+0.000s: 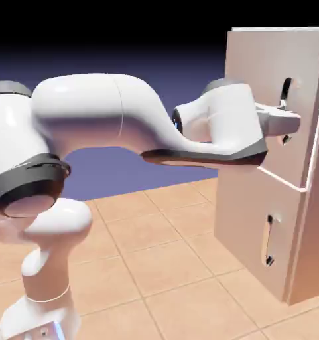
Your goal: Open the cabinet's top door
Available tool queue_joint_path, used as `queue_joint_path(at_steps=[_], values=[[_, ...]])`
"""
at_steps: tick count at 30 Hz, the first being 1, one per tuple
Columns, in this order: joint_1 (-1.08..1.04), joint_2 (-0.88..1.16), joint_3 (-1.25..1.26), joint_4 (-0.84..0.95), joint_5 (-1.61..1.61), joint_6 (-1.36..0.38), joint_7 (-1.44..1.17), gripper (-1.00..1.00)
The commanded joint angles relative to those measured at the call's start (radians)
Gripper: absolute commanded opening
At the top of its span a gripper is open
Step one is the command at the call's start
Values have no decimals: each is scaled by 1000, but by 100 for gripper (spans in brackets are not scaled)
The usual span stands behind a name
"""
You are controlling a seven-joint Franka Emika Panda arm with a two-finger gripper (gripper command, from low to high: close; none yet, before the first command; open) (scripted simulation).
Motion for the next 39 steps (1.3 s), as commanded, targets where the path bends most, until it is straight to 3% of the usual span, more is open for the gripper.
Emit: queue_joint_path(at_steps=[1, 22, 39], values=[[-36, 5, 29, -24, 18, -17, 0, -100], [-796, 3, 740, -390, 447, -216, 0, -100], [-1411, -162, 1306, -501, 835, -76, 3, -100]])
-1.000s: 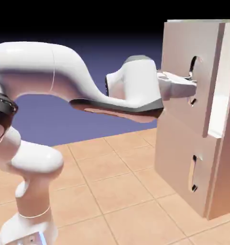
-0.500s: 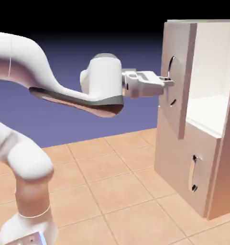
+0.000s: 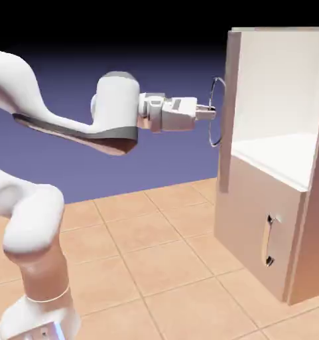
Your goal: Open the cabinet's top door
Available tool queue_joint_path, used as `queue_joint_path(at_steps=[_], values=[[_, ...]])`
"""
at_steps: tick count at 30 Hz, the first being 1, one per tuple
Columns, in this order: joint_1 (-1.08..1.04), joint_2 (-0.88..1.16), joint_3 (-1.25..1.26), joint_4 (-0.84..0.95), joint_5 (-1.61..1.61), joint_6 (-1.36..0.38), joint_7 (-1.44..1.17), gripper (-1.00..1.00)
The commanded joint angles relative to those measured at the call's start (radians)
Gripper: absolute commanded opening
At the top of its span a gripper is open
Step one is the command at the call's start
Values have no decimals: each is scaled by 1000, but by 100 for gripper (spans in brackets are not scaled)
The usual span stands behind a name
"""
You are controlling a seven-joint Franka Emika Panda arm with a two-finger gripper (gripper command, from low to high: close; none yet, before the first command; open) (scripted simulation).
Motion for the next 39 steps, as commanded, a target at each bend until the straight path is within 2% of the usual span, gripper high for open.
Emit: queue_joint_path(at_steps=[1, 10, 20, 29, 39], values=[[-36, -19, 30, -6, 32, 15, -5, -100], [-6, -161, 141, -101, 423, -129, -276, -100], [123, -243, 367, -92, 825, -536, -459, -100], [81, -202, 640, 87, 1082, -927, -502, -100], [-179, -149, 940, 435, 1274, -1330, -537, -100]])
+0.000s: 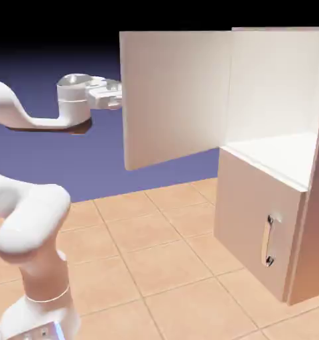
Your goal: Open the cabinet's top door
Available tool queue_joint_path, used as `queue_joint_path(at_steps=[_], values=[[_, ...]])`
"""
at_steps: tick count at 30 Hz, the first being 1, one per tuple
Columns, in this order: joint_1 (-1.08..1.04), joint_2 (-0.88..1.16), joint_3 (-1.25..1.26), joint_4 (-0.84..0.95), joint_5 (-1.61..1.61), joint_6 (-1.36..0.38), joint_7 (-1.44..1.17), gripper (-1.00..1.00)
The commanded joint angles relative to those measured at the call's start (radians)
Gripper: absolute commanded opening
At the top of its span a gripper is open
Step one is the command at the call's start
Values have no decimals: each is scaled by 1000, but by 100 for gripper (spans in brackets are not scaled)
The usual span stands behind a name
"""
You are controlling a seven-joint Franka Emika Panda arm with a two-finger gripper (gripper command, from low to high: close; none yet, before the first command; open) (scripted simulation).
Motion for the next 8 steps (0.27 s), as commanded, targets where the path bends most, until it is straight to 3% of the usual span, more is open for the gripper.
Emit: queue_joint_path(at_steps=[1, 7, 8], values=[[-31, 1, 25, 36, 13, -35, -5, -100], [-213, -14, 145, 244, 76, -212, -43, -100], [-213, -14, 145, 244, 76, -212, -43, 100]])
